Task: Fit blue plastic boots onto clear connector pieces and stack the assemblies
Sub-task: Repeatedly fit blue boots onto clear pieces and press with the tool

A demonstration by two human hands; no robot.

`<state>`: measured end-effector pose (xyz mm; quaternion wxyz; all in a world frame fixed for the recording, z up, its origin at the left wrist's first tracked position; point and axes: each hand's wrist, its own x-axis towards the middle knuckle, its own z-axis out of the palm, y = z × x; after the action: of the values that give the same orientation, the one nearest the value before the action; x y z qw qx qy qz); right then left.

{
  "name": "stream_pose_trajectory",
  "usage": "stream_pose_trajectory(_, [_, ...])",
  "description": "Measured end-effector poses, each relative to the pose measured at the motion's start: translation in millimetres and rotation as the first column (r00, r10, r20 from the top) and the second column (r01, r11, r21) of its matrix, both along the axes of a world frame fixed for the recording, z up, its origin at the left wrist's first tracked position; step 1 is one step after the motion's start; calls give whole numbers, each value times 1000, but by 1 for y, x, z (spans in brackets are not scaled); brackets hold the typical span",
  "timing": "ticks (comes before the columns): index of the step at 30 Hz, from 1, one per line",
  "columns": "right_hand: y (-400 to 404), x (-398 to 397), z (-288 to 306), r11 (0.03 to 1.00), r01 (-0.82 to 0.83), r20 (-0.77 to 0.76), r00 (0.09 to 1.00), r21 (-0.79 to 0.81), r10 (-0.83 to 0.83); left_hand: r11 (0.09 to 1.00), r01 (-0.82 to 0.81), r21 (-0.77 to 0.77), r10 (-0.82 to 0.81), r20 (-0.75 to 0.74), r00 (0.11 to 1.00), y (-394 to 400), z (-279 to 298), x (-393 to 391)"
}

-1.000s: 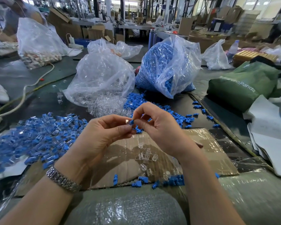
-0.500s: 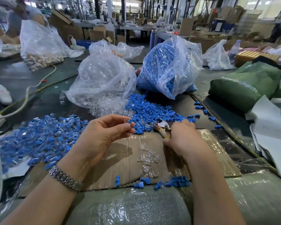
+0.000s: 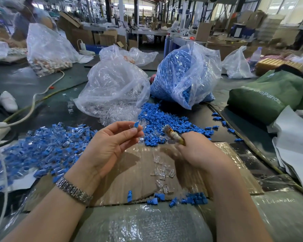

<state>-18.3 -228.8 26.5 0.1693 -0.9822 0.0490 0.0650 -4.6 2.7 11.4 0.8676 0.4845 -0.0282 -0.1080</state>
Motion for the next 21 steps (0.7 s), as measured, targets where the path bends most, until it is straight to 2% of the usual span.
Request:
stream_pose_trajectory(3, [9, -7, 20, 978, -131, 23, 991, 163, 129, 1000, -28, -3, 28, 4, 1000, 3, -2, 3])
stream_pose_trajectory(6, [18, -16, 34, 912, -231, -17, 968, 339, 251, 999, -27, 17, 27, 36, 999, 4, -2, 5])
stream_pose_trajectory(9, [26, -20, 36, 895, -304, -41, 942, 327, 334, 999, -26, 48, 23, 75, 997, 3, -3, 5])
stream_pose_trajectory(13, [28, -22, 36, 880, -323, -17, 936, 347, 350, 993, -26, 114, 8, 150, 989, 1, -2, 2])
stream_pose_trajectory(21, [23, -19, 27, 868, -321, -29, 933, 379, 358, 917, -147, 371, 21, 323, 946, 2, -4, 0])
